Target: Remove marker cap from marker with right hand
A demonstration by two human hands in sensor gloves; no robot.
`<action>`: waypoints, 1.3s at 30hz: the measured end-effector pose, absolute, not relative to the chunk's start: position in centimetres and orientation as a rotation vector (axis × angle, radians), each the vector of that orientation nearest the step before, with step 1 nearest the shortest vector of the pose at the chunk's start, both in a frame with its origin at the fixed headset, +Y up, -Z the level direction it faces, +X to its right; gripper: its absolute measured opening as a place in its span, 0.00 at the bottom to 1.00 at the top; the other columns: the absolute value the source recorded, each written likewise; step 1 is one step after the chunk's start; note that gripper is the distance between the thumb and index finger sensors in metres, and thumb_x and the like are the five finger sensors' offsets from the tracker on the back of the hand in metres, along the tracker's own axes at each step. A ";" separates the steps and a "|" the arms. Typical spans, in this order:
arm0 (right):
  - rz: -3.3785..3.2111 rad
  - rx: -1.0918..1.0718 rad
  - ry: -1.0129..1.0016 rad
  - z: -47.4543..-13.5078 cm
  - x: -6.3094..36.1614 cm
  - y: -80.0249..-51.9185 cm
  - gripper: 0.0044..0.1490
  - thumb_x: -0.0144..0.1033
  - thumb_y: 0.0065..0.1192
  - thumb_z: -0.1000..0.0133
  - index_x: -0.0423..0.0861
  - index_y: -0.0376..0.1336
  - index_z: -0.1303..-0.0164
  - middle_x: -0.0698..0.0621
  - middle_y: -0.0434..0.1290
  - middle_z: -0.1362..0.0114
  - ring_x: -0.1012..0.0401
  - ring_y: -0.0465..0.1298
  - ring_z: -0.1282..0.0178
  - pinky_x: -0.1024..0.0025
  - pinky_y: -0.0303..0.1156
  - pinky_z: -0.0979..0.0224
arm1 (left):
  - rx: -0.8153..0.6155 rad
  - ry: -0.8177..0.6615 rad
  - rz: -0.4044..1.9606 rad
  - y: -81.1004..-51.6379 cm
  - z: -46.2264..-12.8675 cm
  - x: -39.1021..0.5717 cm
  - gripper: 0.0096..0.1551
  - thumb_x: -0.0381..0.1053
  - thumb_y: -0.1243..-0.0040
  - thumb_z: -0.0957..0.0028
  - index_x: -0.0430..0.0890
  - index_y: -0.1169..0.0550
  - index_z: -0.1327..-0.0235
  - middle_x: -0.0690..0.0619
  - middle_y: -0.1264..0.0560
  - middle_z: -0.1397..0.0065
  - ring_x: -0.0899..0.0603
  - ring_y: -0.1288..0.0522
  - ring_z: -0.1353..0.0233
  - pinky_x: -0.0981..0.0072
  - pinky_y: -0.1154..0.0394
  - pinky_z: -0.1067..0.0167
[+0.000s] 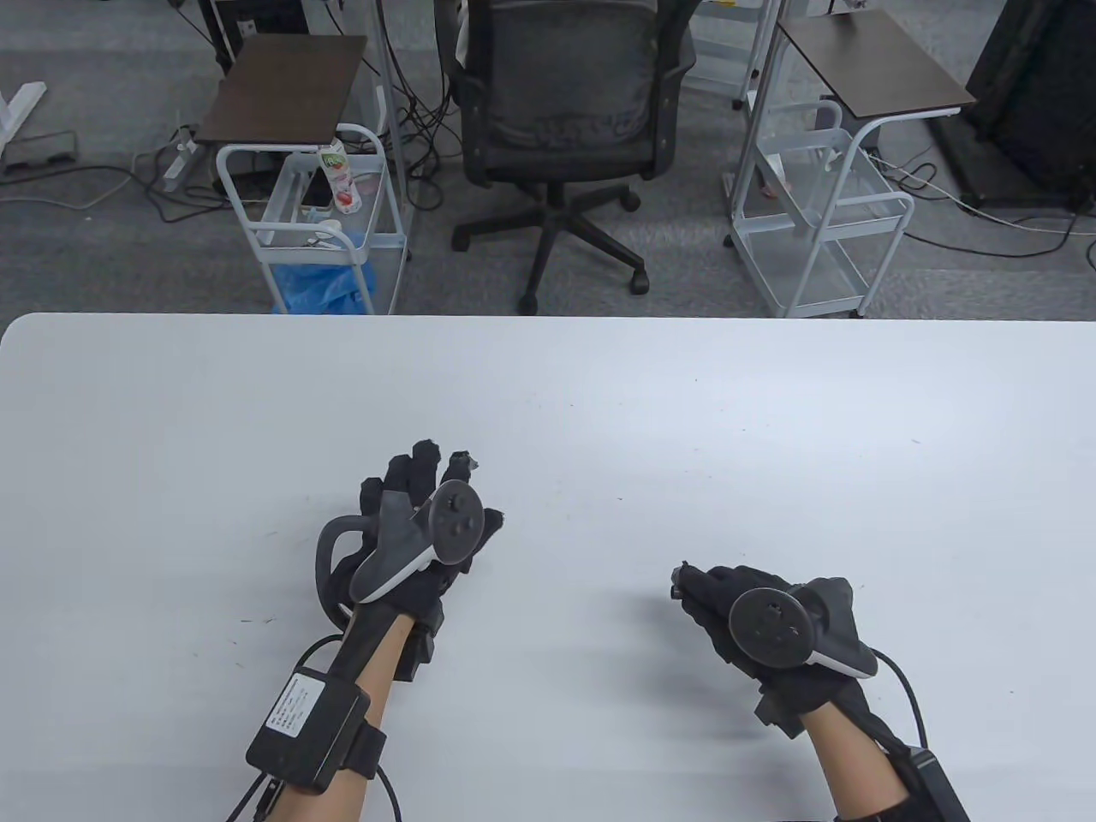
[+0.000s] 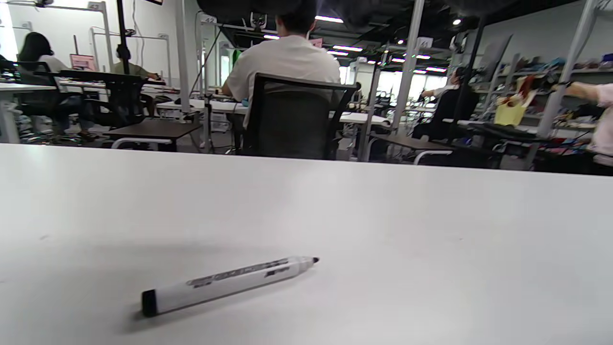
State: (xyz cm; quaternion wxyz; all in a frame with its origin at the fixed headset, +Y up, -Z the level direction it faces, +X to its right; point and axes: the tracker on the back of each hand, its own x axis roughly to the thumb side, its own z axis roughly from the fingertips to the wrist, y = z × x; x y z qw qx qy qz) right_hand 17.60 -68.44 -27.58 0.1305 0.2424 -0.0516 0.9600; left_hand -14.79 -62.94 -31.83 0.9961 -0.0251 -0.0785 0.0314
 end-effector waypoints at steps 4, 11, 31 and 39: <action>2.794 0.692 -0.151 -27.6 17.6 -68.4 0.30 0.39 0.55 0.38 0.43 0.68 0.27 0.48 0.80 0.37 0.57 0.79 0.46 0.66 0.76 0.44 | -0.020 -0.236 0.068 -62.5 -29.6 -13.8 0.50 0.73 0.61 0.46 0.58 0.49 0.09 0.44 0.57 0.04 0.32 0.56 0.08 0.32 0.55 0.15; 2.817 0.647 -0.170 -27.6 17.8 -68.4 0.31 0.37 0.52 0.37 0.41 0.66 0.25 0.47 0.78 0.35 0.56 0.79 0.44 0.66 0.76 0.44 | 0.007 -0.273 0.045 -65.9 -27.1 -12.8 0.51 0.76 0.65 0.48 0.59 0.54 0.10 0.45 0.62 0.05 0.32 0.61 0.08 0.32 0.58 0.15; 2.937 0.076 -0.259 -30.4 21.5 -68.4 0.29 0.35 0.56 0.38 0.40 0.68 0.27 0.43 0.77 0.32 0.52 0.77 0.42 0.62 0.75 0.42 | -0.125 -0.333 -0.014 -71.7 -26.2 -12.8 0.52 0.77 0.66 0.48 0.60 0.56 0.10 0.46 0.65 0.06 0.32 0.64 0.10 0.32 0.61 0.16; 3.110 -0.255 -0.094 -34.4 25.0 -72.4 0.28 0.38 0.61 0.40 0.41 0.71 0.31 0.44 0.79 0.35 0.52 0.79 0.43 0.62 0.76 0.42 | -0.130 -0.333 -0.011 -71.5 -26.3 -12.9 0.52 0.77 0.65 0.49 0.60 0.55 0.10 0.46 0.65 0.06 0.32 0.66 0.10 0.32 0.62 0.16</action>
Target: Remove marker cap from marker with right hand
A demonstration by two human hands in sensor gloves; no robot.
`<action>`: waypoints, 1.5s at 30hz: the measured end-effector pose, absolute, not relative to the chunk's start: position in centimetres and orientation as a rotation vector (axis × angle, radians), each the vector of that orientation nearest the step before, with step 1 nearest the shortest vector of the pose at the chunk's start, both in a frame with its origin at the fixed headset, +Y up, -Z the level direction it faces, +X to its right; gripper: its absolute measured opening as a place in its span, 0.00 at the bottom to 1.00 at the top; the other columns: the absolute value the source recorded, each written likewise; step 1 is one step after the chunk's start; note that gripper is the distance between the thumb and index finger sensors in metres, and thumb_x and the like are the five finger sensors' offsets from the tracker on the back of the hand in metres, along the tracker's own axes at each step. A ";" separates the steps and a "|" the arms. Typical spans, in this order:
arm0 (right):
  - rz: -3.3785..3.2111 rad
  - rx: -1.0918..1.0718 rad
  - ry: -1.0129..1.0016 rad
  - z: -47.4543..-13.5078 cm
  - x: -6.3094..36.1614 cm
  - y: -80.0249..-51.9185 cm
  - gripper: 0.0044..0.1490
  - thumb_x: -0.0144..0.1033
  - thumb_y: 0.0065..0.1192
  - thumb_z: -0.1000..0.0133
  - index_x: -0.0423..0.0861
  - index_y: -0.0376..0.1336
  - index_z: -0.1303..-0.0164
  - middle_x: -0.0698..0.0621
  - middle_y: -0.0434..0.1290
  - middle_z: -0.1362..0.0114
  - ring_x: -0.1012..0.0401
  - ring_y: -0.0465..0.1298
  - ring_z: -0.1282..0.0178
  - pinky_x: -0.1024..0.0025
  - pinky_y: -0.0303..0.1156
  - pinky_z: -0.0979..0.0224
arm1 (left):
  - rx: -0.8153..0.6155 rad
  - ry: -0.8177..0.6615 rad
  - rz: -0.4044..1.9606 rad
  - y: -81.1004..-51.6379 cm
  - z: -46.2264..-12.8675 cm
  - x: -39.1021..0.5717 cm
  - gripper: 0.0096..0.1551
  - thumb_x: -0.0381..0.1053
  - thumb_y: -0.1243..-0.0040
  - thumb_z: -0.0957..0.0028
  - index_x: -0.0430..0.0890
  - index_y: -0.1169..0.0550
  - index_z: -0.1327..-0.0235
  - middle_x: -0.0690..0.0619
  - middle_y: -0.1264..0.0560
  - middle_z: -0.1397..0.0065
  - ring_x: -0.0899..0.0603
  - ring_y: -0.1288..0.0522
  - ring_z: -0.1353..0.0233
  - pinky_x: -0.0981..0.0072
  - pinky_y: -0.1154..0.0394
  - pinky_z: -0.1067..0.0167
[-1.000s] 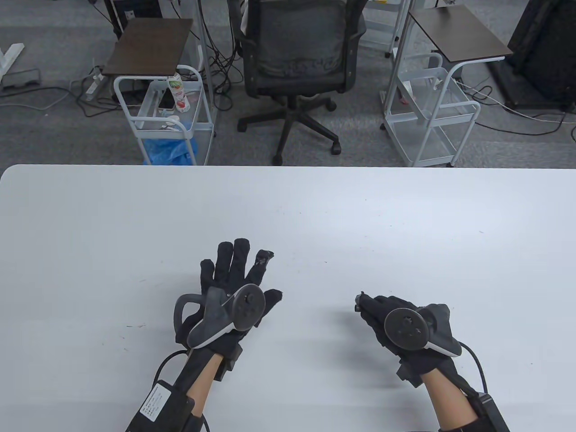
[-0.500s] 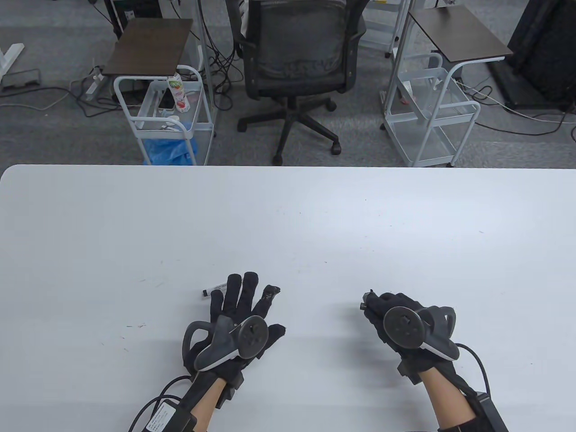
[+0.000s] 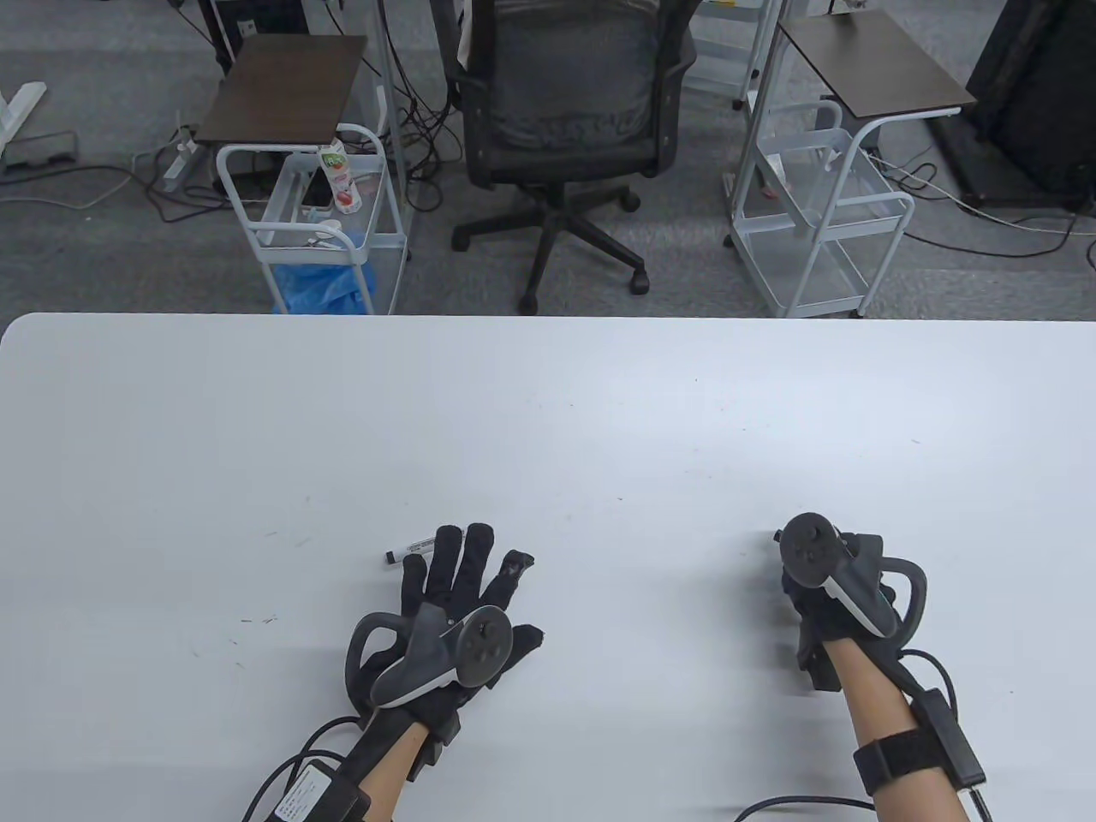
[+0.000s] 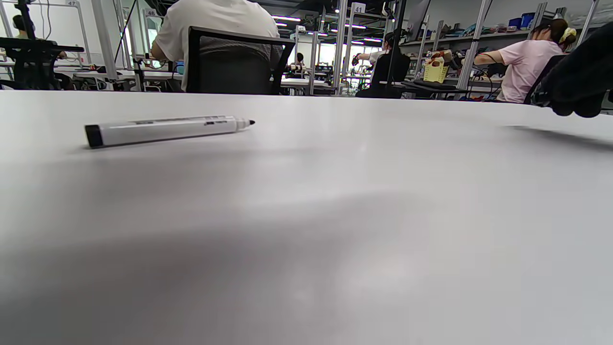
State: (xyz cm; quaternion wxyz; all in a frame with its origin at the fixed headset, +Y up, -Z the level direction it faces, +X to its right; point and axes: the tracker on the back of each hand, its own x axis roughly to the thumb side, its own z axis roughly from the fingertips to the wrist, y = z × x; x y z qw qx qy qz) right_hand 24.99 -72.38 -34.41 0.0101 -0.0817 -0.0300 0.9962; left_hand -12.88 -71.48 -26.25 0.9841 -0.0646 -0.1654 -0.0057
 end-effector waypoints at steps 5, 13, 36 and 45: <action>3.254 -0.307 0.034 -36.0 24.4 -73.8 0.28 0.39 0.61 0.40 0.43 0.72 0.33 0.45 0.79 0.35 0.53 0.78 0.43 0.62 0.76 0.41 | -0.137 -0.337 -0.015 -71.4 -26.2 -12.8 0.51 0.77 0.65 0.48 0.61 0.55 0.10 0.45 0.66 0.06 0.32 0.66 0.10 0.32 0.62 0.16; 3.467 -0.255 0.064 -36.9 22.5 -74.4 0.27 0.41 0.65 0.43 0.43 0.72 0.37 0.47 0.81 0.38 0.54 0.79 0.45 0.63 0.76 0.42 | -0.132 -0.342 -0.004 -71.5 -26.2 -12.8 0.51 0.76 0.64 0.48 0.61 0.54 0.10 0.46 0.65 0.06 0.32 0.64 0.10 0.32 0.62 0.16; 3.082 0.078 -0.439 -30.5 21.0 -63.4 0.41 0.46 0.46 0.35 0.43 0.52 0.12 0.32 0.55 0.11 0.38 0.59 0.17 0.39 0.59 0.21 | -0.130 -0.342 0.006 -71.2 -26.2 -13.2 0.51 0.76 0.64 0.48 0.61 0.54 0.10 0.46 0.65 0.06 0.33 0.67 0.10 0.33 0.62 0.16; 2.976 0.546 -0.454 -25.8 16.6 -66.2 0.43 0.48 0.40 0.34 0.49 0.41 0.08 0.36 0.37 0.06 0.39 0.38 0.11 0.33 0.37 0.19 | -0.116 -0.344 0.013 -71.4 -26.3 -13.2 0.51 0.76 0.64 0.48 0.62 0.56 0.11 0.47 0.67 0.07 0.34 0.68 0.10 0.33 0.63 0.16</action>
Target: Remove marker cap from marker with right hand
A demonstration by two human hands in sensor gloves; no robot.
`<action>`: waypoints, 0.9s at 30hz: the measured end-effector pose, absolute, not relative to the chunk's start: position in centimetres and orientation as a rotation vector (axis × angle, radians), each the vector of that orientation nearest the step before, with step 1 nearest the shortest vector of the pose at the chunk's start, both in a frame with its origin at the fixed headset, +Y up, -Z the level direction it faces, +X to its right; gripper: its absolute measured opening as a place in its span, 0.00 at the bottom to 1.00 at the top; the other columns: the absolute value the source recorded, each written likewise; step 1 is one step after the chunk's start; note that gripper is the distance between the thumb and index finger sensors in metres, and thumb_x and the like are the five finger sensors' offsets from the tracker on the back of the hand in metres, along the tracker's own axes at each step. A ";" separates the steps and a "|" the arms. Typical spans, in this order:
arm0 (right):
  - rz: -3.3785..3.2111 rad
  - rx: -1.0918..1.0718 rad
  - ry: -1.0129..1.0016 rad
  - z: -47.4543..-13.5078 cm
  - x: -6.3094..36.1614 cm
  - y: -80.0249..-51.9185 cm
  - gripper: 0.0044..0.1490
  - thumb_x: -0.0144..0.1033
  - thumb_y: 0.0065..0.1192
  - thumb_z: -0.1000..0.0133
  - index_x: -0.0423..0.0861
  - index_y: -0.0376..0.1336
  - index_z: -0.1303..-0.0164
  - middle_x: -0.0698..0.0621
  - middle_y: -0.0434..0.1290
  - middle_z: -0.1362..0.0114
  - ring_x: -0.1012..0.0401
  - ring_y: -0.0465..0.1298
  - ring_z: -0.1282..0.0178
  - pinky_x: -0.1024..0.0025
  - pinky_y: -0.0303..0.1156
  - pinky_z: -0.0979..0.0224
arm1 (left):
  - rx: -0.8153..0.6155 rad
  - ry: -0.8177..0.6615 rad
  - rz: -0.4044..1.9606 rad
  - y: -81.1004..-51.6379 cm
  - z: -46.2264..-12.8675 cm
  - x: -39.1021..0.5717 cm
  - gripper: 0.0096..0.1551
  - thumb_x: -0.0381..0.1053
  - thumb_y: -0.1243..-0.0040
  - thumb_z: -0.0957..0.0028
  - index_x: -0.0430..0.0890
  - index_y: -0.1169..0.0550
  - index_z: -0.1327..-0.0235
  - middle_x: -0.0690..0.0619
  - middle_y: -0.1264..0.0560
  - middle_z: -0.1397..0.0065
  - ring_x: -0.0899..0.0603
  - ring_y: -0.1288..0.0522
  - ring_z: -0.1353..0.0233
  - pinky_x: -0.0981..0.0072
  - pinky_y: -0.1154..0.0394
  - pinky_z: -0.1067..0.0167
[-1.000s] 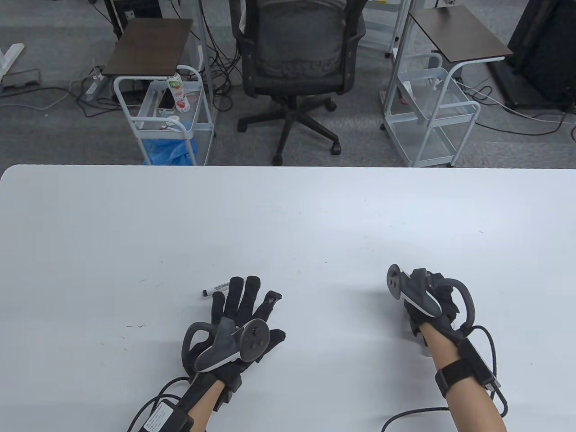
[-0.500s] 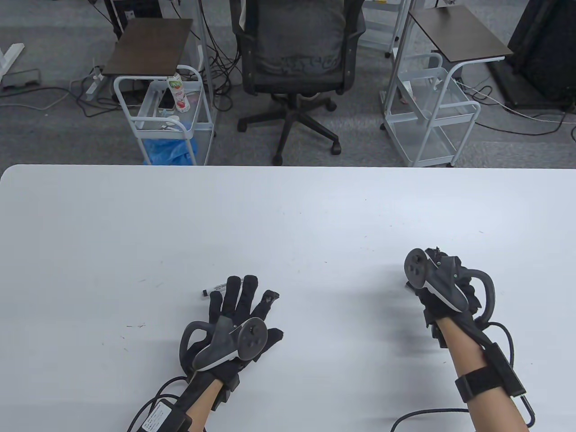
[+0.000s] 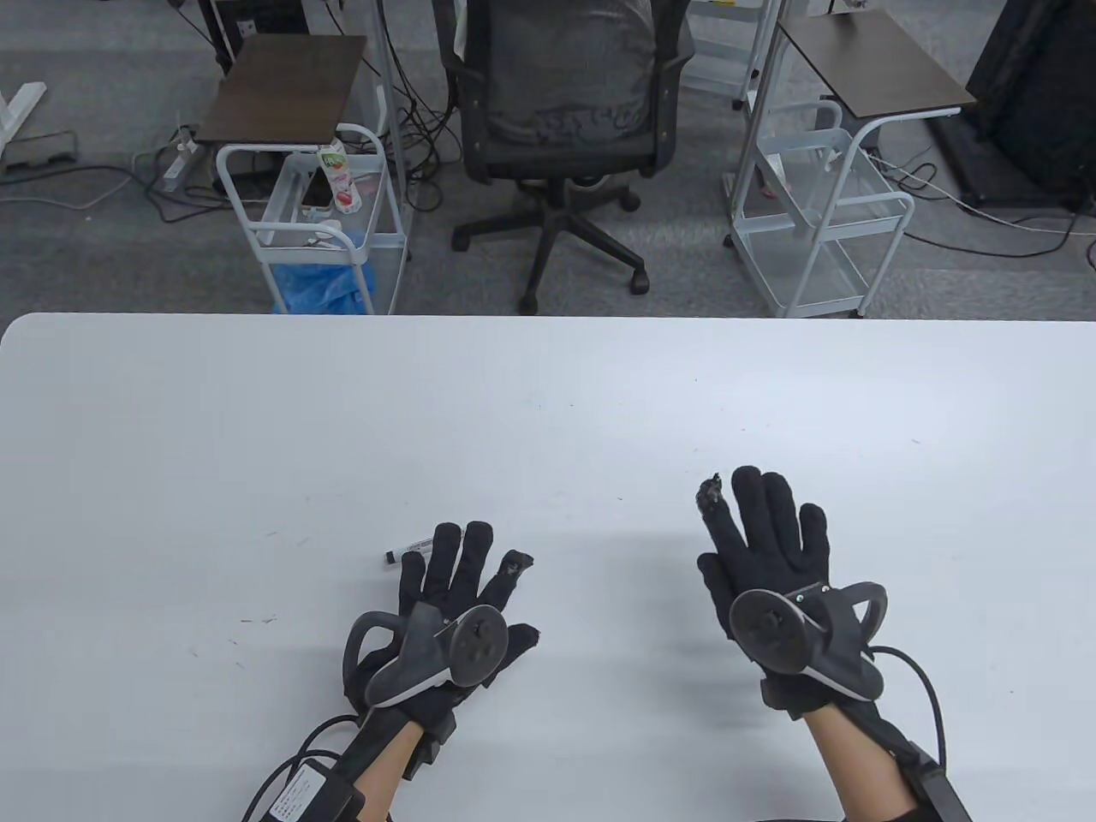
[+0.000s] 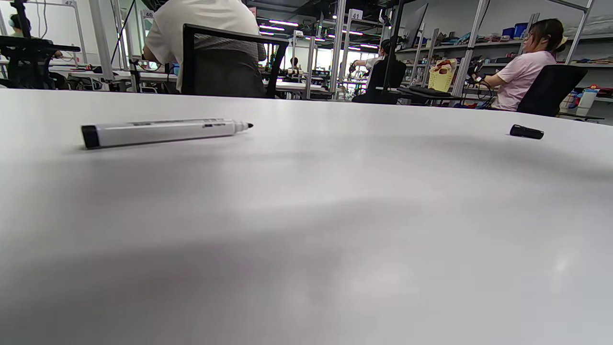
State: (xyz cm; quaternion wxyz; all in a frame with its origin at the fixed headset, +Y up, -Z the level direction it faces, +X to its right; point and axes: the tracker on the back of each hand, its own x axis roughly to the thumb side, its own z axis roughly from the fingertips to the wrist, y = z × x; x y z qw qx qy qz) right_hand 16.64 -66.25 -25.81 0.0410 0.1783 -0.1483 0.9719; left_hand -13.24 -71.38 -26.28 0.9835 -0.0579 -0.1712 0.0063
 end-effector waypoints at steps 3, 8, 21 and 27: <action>2.981 0.604 -0.367 -25.8 15.9 -68.5 0.45 0.52 0.39 0.35 0.49 0.40 0.08 0.36 0.36 0.06 0.38 0.36 0.12 0.32 0.33 0.20 | -0.113 -0.348 0.011 -71.5 -26.3 -13.2 0.51 0.76 0.64 0.48 0.62 0.56 0.11 0.47 0.67 0.07 0.34 0.68 0.10 0.33 0.64 0.16; 3.075 0.691 -0.124 -26.5 15.3 -72.0 0.47 0.57 0.40 0.36 0.51 0.39 0.08 0.36 0.36 0.06 0.38 0.35 0.12 0.31 0.31 0.21 | -0.133 -0.345 -0.002 -72.1 -26.7 -13.3 0.51 0.77 0.64 0.48 0.62 0.57 0.12 0.47 0.72 0.09 0.34 0.70 0.11 0.34 0.64 0.16; 3.022 0.649 -0.085 -27.0 15.9 -72.2 0.47 0.57 0.40 0.36 0.50 0.39 0.08 0.36 0.35 0.06 0.38 0.34 0.12 0.31 0.30 0.21 | -0.153 -0.347 -0.007 -72.3 -26.7 -13.2 0.52 0.77 0.64 0.49 0.63 0.58 0.12 0.47 0.71 0.08 0.34 0.70 0.10 0.34 0.65 0.16; 3.010 0.637 -0.088 -26.9 16.2 -72.0 0.47 0.57 0.40 0.36 0.51 0.39 0.08 0.36 0.35 0.06 0.38 0.34 0.12 0.31 0.30 0.21 | -0.158 -0.340 -0.007 -72.3 -26.7 -13.3 0.51 0.77 0.64 0.49 0.62 0.57 0.11 0.47 0.71 0.08 0.34 0.70 0.11 0.34 0.65 0.16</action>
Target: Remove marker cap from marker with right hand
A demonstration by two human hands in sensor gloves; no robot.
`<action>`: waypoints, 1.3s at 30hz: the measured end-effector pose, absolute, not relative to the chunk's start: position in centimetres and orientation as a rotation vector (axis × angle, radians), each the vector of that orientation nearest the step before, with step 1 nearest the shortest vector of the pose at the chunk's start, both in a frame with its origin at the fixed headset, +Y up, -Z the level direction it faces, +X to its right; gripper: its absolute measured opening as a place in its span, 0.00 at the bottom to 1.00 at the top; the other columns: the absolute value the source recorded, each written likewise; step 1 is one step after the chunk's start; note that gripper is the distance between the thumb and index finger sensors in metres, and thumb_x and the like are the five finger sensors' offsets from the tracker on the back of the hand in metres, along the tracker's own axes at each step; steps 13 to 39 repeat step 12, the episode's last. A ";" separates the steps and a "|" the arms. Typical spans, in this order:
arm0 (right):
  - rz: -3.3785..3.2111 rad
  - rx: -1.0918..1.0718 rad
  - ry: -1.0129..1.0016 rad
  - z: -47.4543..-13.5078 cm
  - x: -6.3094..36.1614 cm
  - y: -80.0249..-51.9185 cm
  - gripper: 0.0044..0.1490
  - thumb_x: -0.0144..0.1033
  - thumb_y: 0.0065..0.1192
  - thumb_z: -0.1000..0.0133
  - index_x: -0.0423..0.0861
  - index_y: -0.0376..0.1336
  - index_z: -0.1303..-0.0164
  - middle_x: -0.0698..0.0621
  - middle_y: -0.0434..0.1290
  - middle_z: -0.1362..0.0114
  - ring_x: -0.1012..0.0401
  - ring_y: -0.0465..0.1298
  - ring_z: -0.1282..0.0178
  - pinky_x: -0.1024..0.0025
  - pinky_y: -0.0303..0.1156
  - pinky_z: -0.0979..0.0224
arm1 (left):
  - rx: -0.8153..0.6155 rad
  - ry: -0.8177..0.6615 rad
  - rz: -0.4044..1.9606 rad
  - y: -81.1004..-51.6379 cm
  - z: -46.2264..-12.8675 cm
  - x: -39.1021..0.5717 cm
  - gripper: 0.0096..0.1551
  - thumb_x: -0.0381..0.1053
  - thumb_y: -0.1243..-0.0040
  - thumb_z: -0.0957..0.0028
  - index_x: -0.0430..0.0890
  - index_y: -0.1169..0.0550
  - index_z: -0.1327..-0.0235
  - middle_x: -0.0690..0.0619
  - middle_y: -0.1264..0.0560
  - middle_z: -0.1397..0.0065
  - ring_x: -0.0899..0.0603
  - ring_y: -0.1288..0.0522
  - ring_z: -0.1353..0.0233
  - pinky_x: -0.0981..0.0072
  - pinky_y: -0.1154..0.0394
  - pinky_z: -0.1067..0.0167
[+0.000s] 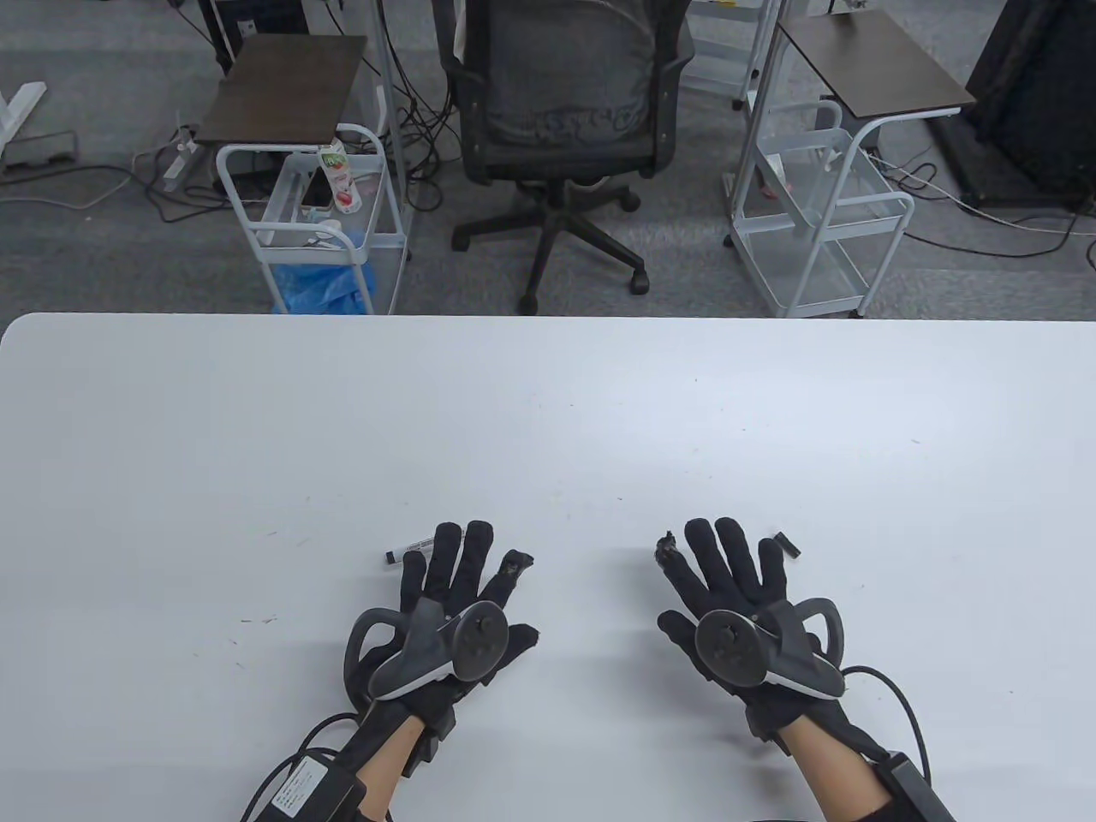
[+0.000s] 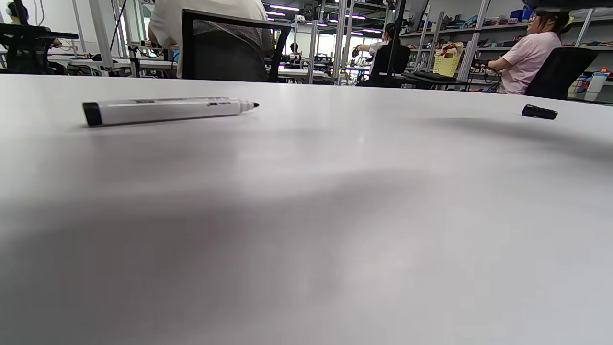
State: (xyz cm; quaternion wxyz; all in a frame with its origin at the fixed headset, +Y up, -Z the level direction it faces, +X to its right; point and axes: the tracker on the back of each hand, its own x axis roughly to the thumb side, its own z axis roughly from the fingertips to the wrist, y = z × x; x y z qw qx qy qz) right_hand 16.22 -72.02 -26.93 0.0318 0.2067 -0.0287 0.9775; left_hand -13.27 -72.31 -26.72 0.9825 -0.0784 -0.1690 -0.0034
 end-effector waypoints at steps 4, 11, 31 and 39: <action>3.004 0.623 -0.064 -26.9 16.4 -72.0 0.47 0.57 0.40 0.36 0.50 0.40 0.08 0.36 0.35 0.06 0.38 0.34 0.12 0.31 0.30 0.21 | -0.162 -0.337 -0.005 -72.3 -26.8 -13.3 0.51 0.77 0.64 0.48 0.62 0.57 0.11 0.47 0.70 0.08 0.34 0.70 0.11 0.34 0.64 0.16; 2.993 0.628 -0.066 -27.0 16.4 -72.0 0.46 0.56 0.40 0.36 0.50 0.40 0.08 0.36 0.36 0.06 0.37 0.35 0.12 0.31 0.31 0.21 | -0.156 -0.331 -0.009 -72.2 -26.9 -13.5 0.50 0.76 0.64 0.48 0.63 0.56 0.11 0.47 0.70 0.08 0.34 0.69 0.11 0.33 0.64 0.16; 2.994 0.630 -0.062 -27.0 16.3 -72.1 0.46 0.56 0.40 0.36 0.50 0.40 0.08 0.36 0.36 0.06 0.37 0.35 0.12 0.31 0.31 0.21 | -0.156 -0.330 -0.012 -72.2 -26.9 -13.5 0.50 0.76 0.64 0.48 0.63 0.56 0.11 0.47 0.71 0.08 0.34 0.70 0.11 0.33 0.64 0.16; 2.994 0.630 -0.062 -27.0 16.3 -72.1 0.46 0.56 0.40 0.36 0.50 0.40 0.08 0.36 0.36 0.06 0.37 0.35 0.12 0.31 0.31 0.21 | -0.156 -0.330 -0.012 -72.2 -26.9 -13.5 0.50 0.76 0.64 0.48 0.63 0.56 0.11 0.47 0.71 0.08 0.34 0.70 0.11 0.33 0.64 0.16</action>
